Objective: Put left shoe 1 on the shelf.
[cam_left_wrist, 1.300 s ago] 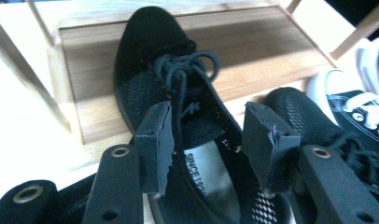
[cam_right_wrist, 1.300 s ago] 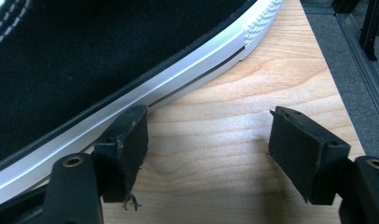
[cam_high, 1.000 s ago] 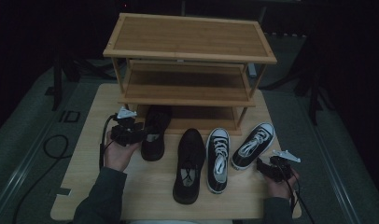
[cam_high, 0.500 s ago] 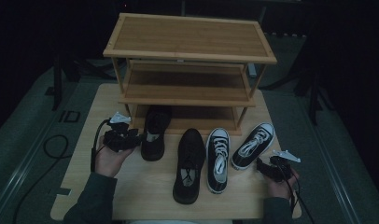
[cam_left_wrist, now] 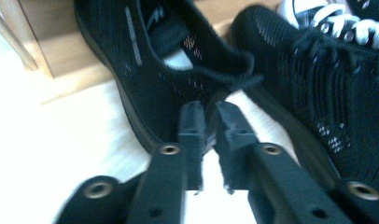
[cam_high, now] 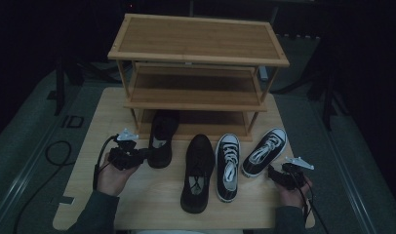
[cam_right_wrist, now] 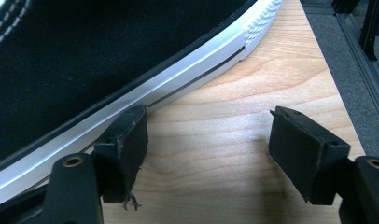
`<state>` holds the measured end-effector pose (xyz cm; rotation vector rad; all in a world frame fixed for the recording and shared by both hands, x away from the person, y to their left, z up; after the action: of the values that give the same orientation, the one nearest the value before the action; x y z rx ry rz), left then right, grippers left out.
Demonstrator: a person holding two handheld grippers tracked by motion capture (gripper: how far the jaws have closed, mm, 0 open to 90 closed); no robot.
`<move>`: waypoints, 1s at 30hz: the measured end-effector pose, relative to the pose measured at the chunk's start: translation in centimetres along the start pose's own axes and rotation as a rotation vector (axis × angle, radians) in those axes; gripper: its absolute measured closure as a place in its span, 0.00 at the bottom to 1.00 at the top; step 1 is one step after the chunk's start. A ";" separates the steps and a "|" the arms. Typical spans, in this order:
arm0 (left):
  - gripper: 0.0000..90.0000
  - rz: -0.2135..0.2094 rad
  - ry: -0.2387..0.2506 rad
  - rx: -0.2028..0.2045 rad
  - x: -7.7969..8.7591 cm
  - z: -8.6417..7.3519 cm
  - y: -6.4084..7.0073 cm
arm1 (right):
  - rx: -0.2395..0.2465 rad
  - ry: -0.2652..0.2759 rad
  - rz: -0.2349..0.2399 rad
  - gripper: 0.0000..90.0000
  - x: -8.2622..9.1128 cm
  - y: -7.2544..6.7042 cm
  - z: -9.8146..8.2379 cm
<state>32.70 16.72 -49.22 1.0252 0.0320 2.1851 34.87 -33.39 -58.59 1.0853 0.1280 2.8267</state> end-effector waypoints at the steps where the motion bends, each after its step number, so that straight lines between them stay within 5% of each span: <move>1: 0.97 0.002 -0.009 0.000 -0.2 -0.2 0.0 | 0.000 0.000 0.000 0.31 0.0 0.0 0.0; 30: 1.00 0.034 -0.149 0.065 -5.2 -3.7 -0.3 | -0.001 0.000 0.000 0.31 0.0 0.0 0.0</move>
<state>32.61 14.78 -55.27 1.2309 0.0171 2.1438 34.87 -33.38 -58.59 1.0850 0.1263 2.8268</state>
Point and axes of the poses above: each handheld gripper's, and its own axes: x roughly backward along the jaws, z roughly out of its top, y roughly to its right, the point moved 4 cm from there along -x, roughly forward along the jaws, and after that the axes turned 10 degrees about -z, right-handed, at the moved point
